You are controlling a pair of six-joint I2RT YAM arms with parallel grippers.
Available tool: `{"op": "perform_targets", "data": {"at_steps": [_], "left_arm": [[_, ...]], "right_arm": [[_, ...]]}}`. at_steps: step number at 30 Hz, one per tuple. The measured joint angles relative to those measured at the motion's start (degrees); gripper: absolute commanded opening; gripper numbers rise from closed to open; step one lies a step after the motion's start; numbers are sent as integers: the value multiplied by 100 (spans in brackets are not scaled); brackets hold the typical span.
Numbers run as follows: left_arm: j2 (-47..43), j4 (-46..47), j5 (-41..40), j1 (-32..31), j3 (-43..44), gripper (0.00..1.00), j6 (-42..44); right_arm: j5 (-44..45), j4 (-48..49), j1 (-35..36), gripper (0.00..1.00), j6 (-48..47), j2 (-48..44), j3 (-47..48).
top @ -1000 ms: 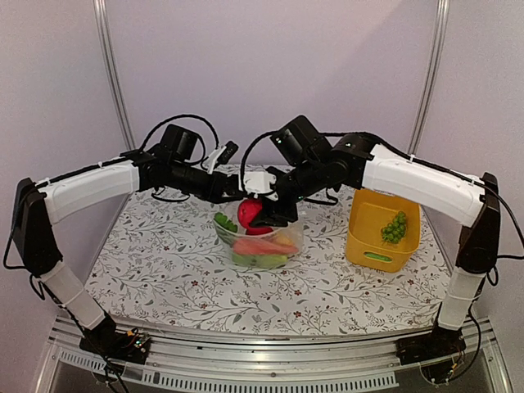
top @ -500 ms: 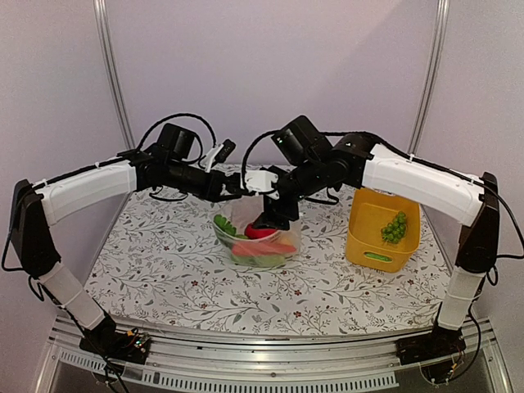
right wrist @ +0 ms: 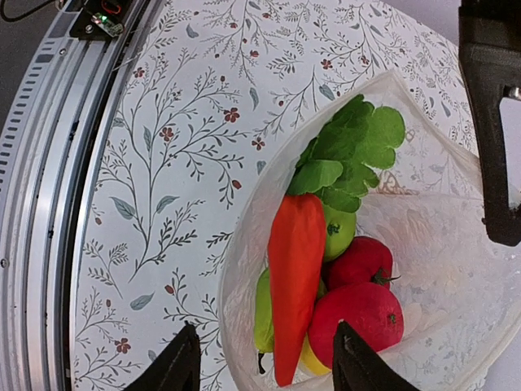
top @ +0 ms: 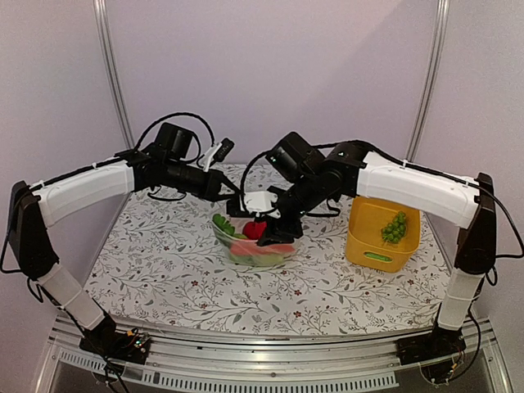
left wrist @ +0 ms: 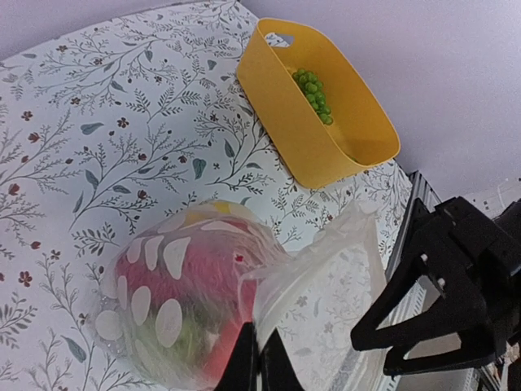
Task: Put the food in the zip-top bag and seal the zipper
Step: Adjust the zipper food storage bag at the center of the board.
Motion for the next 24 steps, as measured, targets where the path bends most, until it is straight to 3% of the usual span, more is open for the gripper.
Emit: {"op": "perform_targets", "data": {"at_steps": [5,8,9,12,14,20,23,24], "left_arm": [[-68,-15,-28,0,-11,0,2],[-107,-20,-42,0,-11,0,4],[-111,-20,-46,0,-11,7,4],[-114,-42,-114,2,-11,20,15],[-120,-81,-219,2,-11,21,52],[-118,-592,-748,31,83,14,269],[-118,-758,-898,79,103,0,363],[-118,-809,-922,105,103,0,415]], "right_arm": [[83,-55,42,29,0,428,173],[210,-131,103,5,-46,529,173],[258,-149,120,0,-48,533,173],[372,-146,153,0,-26,533,184],[455,-140,155,0,-33,533,184],[723,-127,155,0,-59,444,170],[796,-122,153,0,-63,313,118],[798,-125,153,1,-59,260,98]]}}
